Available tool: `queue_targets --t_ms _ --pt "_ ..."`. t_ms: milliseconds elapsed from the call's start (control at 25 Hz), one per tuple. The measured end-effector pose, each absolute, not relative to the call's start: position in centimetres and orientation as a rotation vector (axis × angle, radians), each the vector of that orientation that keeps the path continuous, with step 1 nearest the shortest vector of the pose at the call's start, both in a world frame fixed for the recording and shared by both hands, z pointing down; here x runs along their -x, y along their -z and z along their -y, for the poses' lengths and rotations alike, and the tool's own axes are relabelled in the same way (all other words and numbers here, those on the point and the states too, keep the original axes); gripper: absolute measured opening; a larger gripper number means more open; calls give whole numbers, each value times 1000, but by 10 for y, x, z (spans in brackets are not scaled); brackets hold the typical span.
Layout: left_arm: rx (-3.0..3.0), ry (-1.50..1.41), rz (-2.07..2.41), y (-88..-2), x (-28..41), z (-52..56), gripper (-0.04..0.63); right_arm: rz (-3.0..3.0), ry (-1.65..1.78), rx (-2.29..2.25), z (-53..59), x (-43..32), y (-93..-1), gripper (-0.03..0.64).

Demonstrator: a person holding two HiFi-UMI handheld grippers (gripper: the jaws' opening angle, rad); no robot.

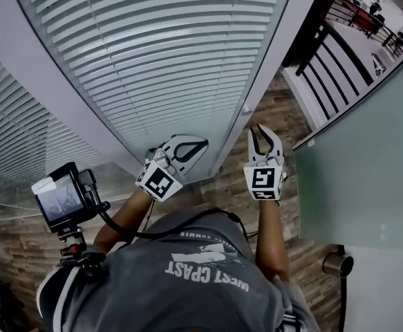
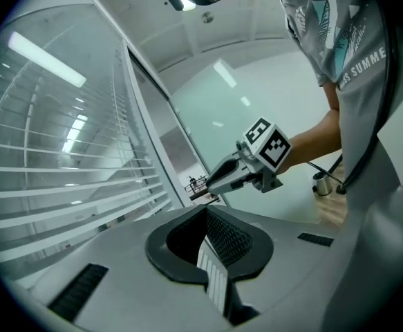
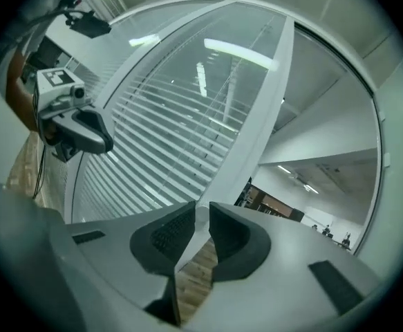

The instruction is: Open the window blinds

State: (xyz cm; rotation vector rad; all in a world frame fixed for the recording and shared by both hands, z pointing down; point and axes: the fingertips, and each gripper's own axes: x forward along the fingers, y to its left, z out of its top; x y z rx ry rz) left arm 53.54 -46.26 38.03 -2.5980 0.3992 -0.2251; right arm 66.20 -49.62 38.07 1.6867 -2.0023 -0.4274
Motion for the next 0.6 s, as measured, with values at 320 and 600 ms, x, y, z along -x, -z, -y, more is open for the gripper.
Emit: queue_targets --t_ms 320,600 --pt "2595 299 -582 -409 -549 470 3 1839 630 -1444 553 -669 -423 110" --pt "2585 342 -704 -416 -531 489 3 1884 648 -1599 568 -676 -426 109"
